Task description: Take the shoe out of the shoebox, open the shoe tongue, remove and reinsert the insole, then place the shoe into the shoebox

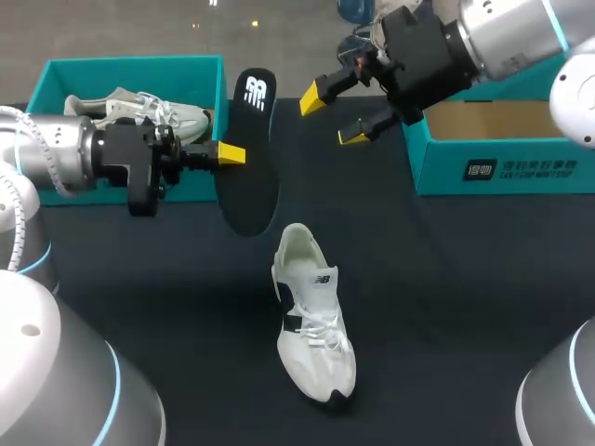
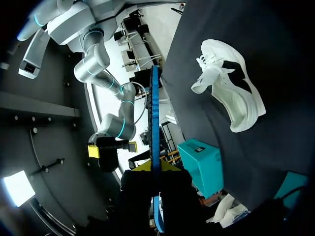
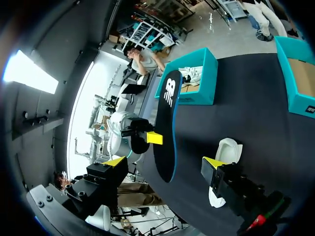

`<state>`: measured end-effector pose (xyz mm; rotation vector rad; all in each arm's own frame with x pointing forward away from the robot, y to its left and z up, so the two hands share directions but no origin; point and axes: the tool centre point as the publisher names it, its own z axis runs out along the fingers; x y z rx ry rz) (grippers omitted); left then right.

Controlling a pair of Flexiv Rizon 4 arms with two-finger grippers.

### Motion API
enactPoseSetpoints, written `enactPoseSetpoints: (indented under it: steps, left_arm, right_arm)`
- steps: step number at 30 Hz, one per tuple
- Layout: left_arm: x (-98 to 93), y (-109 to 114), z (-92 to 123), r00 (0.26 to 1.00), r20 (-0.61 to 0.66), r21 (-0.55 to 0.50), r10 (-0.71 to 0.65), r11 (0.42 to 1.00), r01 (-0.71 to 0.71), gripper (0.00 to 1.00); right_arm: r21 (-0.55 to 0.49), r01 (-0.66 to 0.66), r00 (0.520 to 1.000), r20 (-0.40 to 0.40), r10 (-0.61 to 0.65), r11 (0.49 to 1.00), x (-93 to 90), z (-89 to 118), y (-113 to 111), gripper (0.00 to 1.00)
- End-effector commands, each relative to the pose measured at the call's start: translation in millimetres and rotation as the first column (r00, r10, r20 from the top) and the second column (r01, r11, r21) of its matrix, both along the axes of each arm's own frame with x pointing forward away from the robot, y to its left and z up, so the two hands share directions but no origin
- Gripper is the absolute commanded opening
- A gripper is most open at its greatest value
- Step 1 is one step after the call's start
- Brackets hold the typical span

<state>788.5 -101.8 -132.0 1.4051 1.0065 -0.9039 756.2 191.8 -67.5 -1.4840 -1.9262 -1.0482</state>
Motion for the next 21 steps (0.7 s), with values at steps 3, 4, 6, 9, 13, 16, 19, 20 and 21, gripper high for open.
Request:
enactPoseSetpoints:
  steps: [3, 4, 6, 9, 13, 16, 19, 20, 21]
  left_arm:
    - [0.0, -0.6, -0.7, 1.0, 0.002, -0.002, 0.001, 1.0, -0.001, 0.0]
    - [0.0, -0.6, -0.7, 1.0, 0.002, -0.002, 0.001, 1.0, -0.001, 0.0]
    - [0.0, -0.6, -0.7, 1.0, 0.002, -0.002, 0.001, 1.0, -0.001, 0.0]
    - [0.0, -0.6, -0.7, 1.0, 0.002, -0.002, 0.001, 1.0, -0.001, 0.0]
    - [0.0, -0.6, -0.7, 1.0, 0.002, -0.002, 0.001, 1.0, -0.001, 0.0]
    - [0.0, -0.6, -0.7, 1.0, 0.002, -0.002, 0.001, 1.0, -0.001, 0.0]
    - [0.0, -0.6, -0.7, 1.0, 0.002, -0.002, 0.001, 1.0, -0.001, 0.0]
    - [0.0, -0.6, -0.7, 1.0, 0.002, -0.002, 0.001, 1.0, -0.001, 0.0]
    - [0.0, -0.6, -0.7, 1.0, 0.002, -0.002, 0.001, 1.0, -0.001, 0.0]
  right_arm:
    - [-0.001, 0.0, 1.0, -0.001, 0.0, 1.0, 0.9, -0.1, 1.3, 1.0]
    - [0.015, 0.002, 1.0, -0.024, -0.002, 1.0, 1.7, -3.5, 1.0, 1.0]
    - [0.056, -0.018, 1.0, -0.011, 0.019, 0.998, 3.2, -7.9, 3.6, 1.0]
    - [0.113, -0.033, 0.999, -0.013, 0.035, 0.993, 7.2, -16.3, 6.4, 1.0]
    - [0.156, -0.057, 0.998, -0.012, 0.06, 0.986, 9.9, -25.4, 15.3, 1.0]
    - [0.18, -0.07, 0.997, -0.015, 0.074, 0.981, 10.3, -33.0, 20.6, 1.0]
    - [0.2, -0.084, 0.996, -0.014, 0.089, 0.976, 11.2, -39.3, 27.2, 1.0]
    - [0.204, -0.088, 0.996, -0.013, 0.092, 0.975, 11.8, -40.6, 29.3, 1.0]
    - [0.204, -0.089, 0.995, -0.014, 0.094, 0.975, 12.5, -42.2, 31.4, 1.0]
